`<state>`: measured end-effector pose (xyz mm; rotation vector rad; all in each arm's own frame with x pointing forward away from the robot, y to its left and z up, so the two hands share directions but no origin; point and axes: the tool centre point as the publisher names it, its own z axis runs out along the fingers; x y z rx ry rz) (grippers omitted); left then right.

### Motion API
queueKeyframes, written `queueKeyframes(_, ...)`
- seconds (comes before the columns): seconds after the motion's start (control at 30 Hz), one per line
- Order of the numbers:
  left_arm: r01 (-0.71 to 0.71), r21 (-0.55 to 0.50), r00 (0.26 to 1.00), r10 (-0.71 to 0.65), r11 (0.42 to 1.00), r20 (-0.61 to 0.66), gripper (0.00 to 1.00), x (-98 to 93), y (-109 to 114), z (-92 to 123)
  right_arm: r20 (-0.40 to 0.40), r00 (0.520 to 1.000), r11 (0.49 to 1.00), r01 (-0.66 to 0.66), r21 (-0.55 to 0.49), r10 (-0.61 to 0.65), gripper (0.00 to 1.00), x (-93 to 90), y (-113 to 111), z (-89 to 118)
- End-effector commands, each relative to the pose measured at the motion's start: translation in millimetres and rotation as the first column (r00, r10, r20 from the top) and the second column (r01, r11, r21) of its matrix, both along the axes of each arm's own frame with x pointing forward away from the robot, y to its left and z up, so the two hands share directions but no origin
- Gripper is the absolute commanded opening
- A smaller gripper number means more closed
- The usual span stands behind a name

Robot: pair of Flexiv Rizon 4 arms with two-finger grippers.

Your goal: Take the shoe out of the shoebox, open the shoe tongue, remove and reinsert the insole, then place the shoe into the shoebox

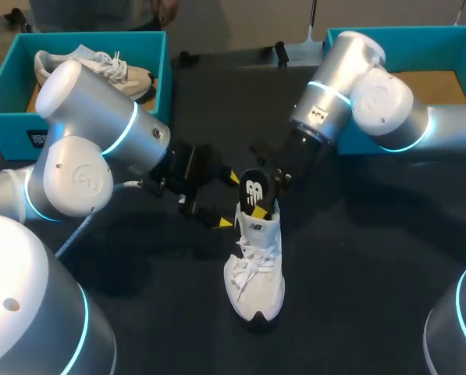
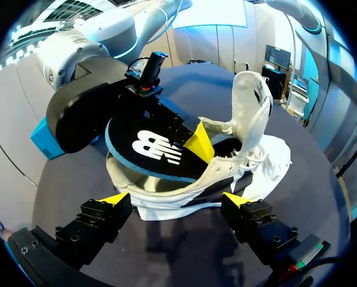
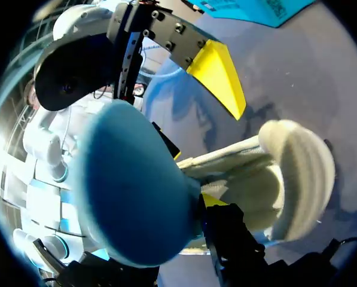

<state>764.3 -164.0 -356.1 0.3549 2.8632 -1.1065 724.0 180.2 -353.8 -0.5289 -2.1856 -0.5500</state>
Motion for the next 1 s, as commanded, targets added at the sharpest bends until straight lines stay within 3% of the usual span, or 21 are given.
queueKeyframes(0.03, -0.001, 0.002, 1.0, 0.001, 1.0, 0.002, 1.0, -0.8, 0, 0, 0.021, 1.0, 1.0, -0.001, -0.011, 0.001, 0.3, 2.7, -2, 9)
queueKeyframes(0.17, -0.001, 0.002, 1.0, 0.001, 1.0, 0.002, 1.0, -0.8, 0, 0, 0.029, 1.0, 1.0, 0.0, -0.013, 0.0, 0.29, 7.8, -3, 8)
queueKeyframes(0.33, -0.001, 0.002, 1.0, 0.001, 1.0, 0.002, 1.0, -0.8, 0, 0, 0.032, 0.999, 1.0, 0.008, -0.025, -0.007, 0.0, 13.0, -6, 2)
queueKeyframes(0.93, -0.001, 0.002, 1.0, 0.001, 1.0, 0.002, 1.0, -0.8, 0, 0, -0.012, 0.999, 0.998, 0.04, -0.043, -0.041, 0.0, -9.3, -8, -11)
queueKeyframes(1.0, -0.001, 0.002, 1.0, 0.001, 1.0, 0.002, 1.0, -0.8, 0, 0, -0.008, 0.999, 0.998, 0.039, -0.047, -0.04, 0.07, -9.2, -7, -10)
